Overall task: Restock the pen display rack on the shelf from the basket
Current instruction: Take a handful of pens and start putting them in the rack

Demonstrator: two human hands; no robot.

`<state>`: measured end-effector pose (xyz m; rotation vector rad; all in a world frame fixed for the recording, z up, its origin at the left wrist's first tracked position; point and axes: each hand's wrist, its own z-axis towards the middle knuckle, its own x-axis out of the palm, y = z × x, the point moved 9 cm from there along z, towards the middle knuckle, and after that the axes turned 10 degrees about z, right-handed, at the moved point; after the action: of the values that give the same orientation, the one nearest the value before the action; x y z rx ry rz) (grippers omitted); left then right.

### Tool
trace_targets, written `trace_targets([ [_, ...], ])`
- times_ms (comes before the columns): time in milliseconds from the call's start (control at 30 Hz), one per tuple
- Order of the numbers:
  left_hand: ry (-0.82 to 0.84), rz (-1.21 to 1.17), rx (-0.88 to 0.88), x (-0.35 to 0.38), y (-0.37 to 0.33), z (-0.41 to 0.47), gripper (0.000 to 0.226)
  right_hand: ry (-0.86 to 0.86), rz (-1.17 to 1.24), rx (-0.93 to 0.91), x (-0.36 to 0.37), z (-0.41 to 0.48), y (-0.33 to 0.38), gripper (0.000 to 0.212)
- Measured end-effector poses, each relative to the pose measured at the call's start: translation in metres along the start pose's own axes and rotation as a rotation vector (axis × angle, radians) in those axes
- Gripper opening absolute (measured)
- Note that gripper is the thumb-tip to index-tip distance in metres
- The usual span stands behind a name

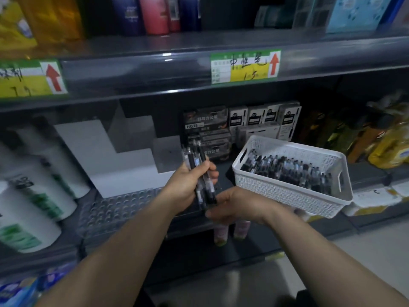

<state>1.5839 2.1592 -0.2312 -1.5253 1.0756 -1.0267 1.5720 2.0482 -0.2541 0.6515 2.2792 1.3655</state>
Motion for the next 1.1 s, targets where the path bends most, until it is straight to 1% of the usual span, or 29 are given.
trace_targets([
  [67,0.014,0.003,0.020,0.004,-0.002,0.005,0.016,0.014,0.067,0.033,0.006,0.007,-0.004,0.016],
  [133,0.010,-0.021,0.041,0.007,-0.003,0.009,0.016,-0.022,0.180,0.052,0.005,0.013,-0.007,0.010],
  [200,0.010,-0.061,0.067,0.008,-0.004,0.011,0.014,-0.063,0.276,0.049,0.000,0.017,-0.009,0.008],
  [267,0.020,-0.080,0.077,0.010,-0.002,0.011,0.011,-0.079,0.320,0.039,-0.003,0.018,-0.011,0.008],
  [333,0.028,-0.089,0.064,0.011,0.003,0.012,0.008,-0.074,0.330,0.042,-0.004,0.017,-0.012,0.010],
  [500,0.063,-0.115,0.036,0.010,0.009,0.011,0.011,-0.076,0.291,0.047,-0.012,0.014,-0.013,0.004],
  [600,0.092,-0.075,0.034,0.009,0.009,0.006,0.012,-0.134,0.225,0.019,-0.034,0.006,-0.007,0.018],
  [700,0.172,0.007,0.040,0.014,0.010,-0.001,0.013,-0.231,0.203,-0.051,-0.055,-0.003,0.004,0.025],
  [800,0.260,0.093,0.039,0.025,0.015,-0.009,0.013,-0.328,0.180,-0.208,-0.066,-0.007,0.025,0.020],
  [867,0.311,0.117,0.029,0.034,0.020,-0.013,0.014,-0.378,0.237,-0.292,-0.067,-0.011,0.037,0.015],
  [967,0.362,0.113,0.018,0.044,0.025,-0.017,0.013,-0.392,0.254,-0.327,-0.066,-0.014,0.044,0.009],
  [1033,0.382,0.097,0.012,0.049,0.025,-0.017,0.014,-0.399,0.232,-0.331,-0.068,-0.016,0.045,0.010],
  [1100,0.397,0.078,0.011,0.052,0.025,-0.018,0.016,-0.393,0.282,-0.315,-0.071,-0.015,0.042,0.011],
])
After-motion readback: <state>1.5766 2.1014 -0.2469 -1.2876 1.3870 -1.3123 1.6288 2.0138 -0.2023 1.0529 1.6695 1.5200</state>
